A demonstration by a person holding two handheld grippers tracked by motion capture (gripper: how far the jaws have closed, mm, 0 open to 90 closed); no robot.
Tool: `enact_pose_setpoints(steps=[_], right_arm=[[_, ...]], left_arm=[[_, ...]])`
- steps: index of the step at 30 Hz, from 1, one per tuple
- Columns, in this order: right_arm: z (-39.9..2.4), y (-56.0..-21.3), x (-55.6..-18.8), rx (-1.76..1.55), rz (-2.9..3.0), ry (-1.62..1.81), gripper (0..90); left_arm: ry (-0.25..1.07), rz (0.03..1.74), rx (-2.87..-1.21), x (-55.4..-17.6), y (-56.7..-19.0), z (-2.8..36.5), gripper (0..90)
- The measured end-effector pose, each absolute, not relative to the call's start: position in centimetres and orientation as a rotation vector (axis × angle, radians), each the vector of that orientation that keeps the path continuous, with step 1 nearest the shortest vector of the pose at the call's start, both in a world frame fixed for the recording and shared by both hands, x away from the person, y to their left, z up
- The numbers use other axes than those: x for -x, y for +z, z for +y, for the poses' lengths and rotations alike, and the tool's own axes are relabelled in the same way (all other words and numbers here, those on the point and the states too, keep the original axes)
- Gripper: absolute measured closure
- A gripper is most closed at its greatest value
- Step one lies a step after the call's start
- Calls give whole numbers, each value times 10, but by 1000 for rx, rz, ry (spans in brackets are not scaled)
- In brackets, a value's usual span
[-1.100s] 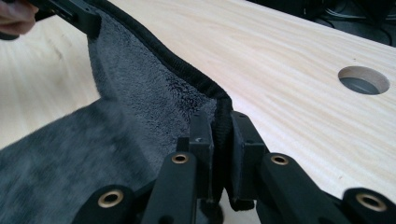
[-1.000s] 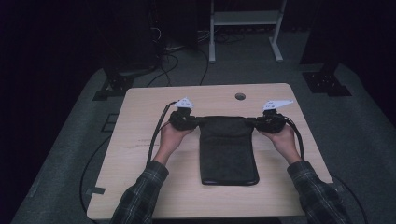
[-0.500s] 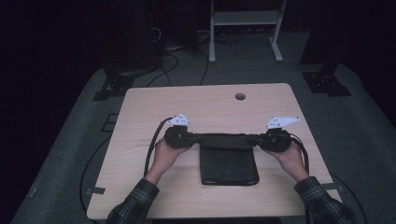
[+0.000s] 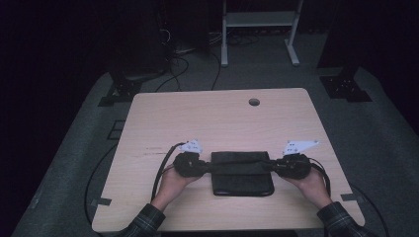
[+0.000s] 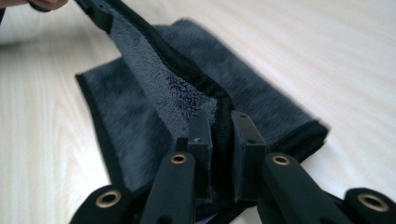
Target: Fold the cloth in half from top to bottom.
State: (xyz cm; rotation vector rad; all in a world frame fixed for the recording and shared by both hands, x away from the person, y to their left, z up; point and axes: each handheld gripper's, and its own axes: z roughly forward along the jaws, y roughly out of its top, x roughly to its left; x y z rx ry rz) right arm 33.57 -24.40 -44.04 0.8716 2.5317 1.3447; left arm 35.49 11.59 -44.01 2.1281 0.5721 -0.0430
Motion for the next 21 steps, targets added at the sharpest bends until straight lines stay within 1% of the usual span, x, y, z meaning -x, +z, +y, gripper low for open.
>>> enact_pose_setpoints(steps=[4,6,8,9,10,12,14,19,21], right_arm=[[-242,-447,-329,-863,2569,1302,777],[-242,-450,-327,-857,2588,1281,735],[-244,-448,-325,-852,2574,1303,659],[-246,-446,-324,-846,2568,1328,638],[-247,-443,-324,-842,2548,1360,636],[-250,-436,-323,-837,2517,1402,640],[-252,-432,-323,-830,2491,1426,670],[-251,-435,-329,-848,2495,1390,774],[-249,-438,-330,-852,2515,1380,799]], left_arm=[[-76,587,-2163,-352,-449,115,807],[-91,590,-2165,-350,-450,116,757],[-86,588,-2152,-348,-447,118,693],[-78,587,-2140,-347,-443,120,671],[-73,587,-2120,-346,-439,122,649],[-52,579,-2093,-345,-431,125,625],[-32,581,-2077,-346,-426,127,626],[-4,602,-2065,-354,-427,126,675],[-6,605,-2071,-357,-430,122,683]])
